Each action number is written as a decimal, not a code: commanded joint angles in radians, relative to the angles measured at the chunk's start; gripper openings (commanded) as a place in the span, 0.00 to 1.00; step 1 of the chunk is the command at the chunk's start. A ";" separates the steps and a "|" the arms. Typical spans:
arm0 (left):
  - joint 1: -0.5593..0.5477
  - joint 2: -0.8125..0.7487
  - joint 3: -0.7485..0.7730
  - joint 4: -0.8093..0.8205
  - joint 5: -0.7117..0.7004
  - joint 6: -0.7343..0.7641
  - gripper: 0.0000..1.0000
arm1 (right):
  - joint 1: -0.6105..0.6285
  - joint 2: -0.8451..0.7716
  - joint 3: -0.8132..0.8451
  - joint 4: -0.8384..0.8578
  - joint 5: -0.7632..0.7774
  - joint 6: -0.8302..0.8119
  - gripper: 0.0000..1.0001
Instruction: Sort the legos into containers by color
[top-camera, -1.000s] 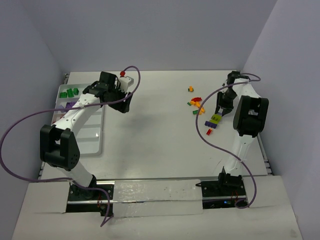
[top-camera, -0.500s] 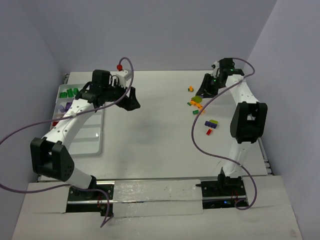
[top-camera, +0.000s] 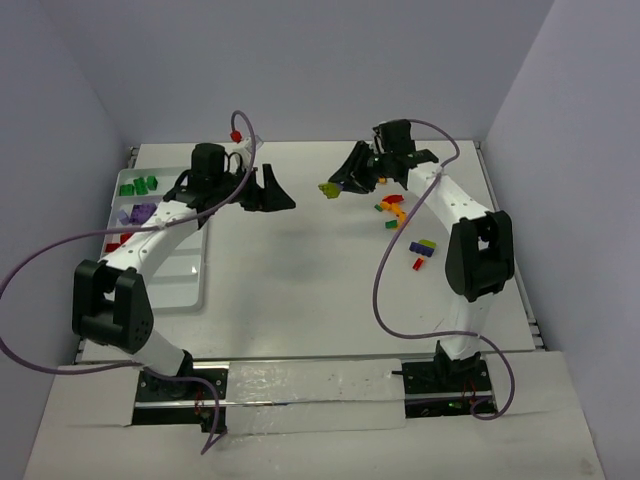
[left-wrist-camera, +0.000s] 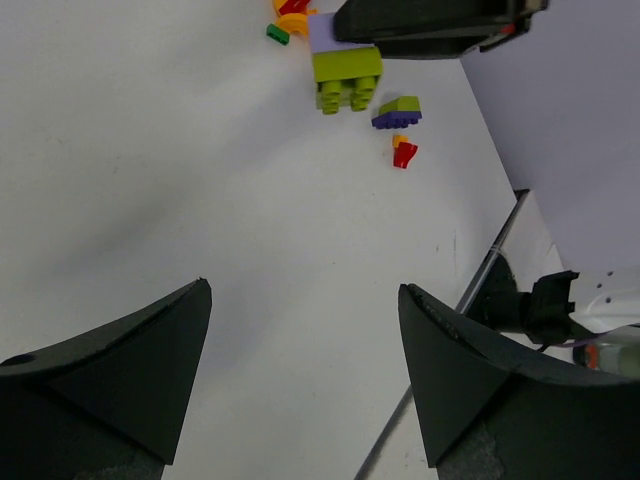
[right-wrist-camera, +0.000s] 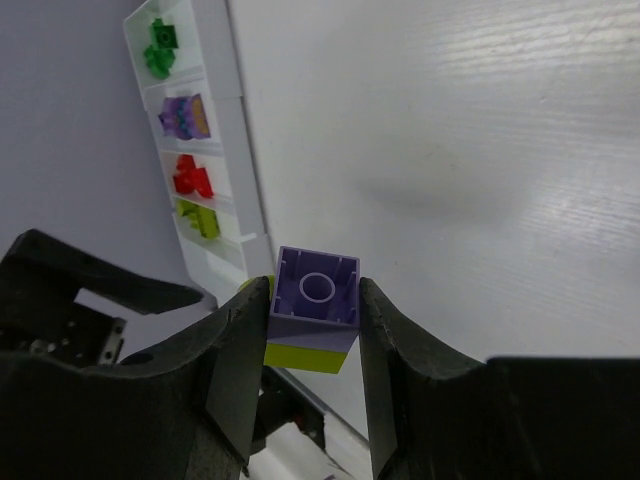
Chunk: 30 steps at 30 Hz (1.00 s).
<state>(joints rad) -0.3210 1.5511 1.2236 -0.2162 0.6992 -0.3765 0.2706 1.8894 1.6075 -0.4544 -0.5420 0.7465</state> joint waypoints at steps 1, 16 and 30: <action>-0.004 0.044 0.022 0.089 0.028 -0.117 0.83 | 0.035 -0.101 -0.032 0.135 0.029 0.161 0.00; -0.092 0.090 0.048 0.188 -0.090 -0.196 0.79 | 0.069 -0.118 -0.031 0.024 0.109 0.284 0.00; -0.124 0.188 0.116 0.276 -0.150 -0.232 0.78 | 0.090 -0.124 -0.055 0.026 0.059 0.323 0.00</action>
<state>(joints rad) -0.4345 1.7357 1.2693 -0.0284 0.5772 -0.5978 0.3471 1.8280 1.5604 -0.4374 -0.4717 1.0540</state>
